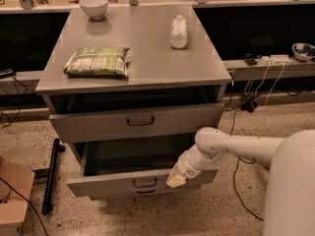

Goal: Close middle drawer

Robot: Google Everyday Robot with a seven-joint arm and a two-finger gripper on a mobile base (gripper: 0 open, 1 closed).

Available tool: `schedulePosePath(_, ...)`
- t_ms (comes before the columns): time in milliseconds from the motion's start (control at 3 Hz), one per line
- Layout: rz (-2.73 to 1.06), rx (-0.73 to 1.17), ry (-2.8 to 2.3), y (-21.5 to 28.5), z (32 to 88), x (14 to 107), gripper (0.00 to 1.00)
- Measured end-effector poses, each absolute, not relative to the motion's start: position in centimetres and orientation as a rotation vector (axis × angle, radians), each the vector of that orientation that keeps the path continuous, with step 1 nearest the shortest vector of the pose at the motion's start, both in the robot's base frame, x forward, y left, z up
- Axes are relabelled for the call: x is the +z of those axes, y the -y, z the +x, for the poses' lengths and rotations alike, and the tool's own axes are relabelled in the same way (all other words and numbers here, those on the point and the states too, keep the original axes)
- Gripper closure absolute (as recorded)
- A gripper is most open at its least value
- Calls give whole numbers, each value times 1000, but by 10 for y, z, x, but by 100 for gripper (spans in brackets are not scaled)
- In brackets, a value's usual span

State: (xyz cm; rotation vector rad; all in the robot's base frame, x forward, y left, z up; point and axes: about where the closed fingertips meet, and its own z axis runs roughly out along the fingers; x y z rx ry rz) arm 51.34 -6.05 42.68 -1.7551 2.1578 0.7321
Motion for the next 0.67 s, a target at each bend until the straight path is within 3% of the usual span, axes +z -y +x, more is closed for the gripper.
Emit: schedulePosePath(667,-1766,726,-2123,55,519,424,100)
